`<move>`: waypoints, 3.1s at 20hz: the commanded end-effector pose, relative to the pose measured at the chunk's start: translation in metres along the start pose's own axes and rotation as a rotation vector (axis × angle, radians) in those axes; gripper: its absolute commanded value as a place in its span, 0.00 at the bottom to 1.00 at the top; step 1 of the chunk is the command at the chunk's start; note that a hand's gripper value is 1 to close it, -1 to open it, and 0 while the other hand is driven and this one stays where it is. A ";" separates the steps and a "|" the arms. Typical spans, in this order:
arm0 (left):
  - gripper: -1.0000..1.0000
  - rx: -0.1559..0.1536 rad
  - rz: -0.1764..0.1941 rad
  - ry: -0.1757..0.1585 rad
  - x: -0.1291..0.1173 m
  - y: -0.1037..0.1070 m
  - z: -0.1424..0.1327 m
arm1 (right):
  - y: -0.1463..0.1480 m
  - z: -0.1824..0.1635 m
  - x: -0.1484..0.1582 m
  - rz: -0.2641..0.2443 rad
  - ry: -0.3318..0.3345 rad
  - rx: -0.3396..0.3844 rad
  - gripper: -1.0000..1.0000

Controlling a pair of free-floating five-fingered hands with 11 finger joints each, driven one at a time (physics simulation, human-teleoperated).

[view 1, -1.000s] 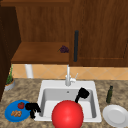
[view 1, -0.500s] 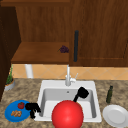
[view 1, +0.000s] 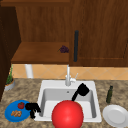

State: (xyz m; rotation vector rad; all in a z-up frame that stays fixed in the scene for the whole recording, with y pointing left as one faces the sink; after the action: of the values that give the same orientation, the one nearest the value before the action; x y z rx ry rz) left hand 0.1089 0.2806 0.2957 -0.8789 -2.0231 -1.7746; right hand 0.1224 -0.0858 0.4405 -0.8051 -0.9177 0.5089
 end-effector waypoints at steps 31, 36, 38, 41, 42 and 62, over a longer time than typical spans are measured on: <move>0.50 0.000 0.000 0.000 0.000 0.000 0.000 | -0.054 0.035 0.043 -0.478 0.182 -0.358 0.00; 0.50 0.000 0.000 0.000 0.000 0.000 0.000 | -0.060 0.039 0.048 -0.548 0.219 -0.397 0.00; 0.50 0.000 0.000 0.000 0.000 0.000 0.000 | -0.062 0.040 0.050 -0.579 0.234 -0.406 0.00; 0.50 0.000 0.000 0.000 0.000 0.000 0.000 | -0.065 0.043 0.054 -0.623 0.255 -0.415 0.00; 0.50 0.000 0.000 0.000 0.000 0.000 0.000 | -0.066 0.045 0.057 -0.633 0.258 -0.422 0.00; 0.50 0.000 0.000 0.000 0.000 0.000 0.000 | -0.100 0.087 0.108 -0.817 0.414 -0.469 0.00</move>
State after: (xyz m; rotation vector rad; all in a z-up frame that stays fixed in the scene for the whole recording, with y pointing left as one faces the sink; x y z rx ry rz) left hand 0.1089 0.2806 0.2957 -0.8789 -2.0231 -1.7746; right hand 0.1109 -0.0429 0.5928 -0.8611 -0.8892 -0.4842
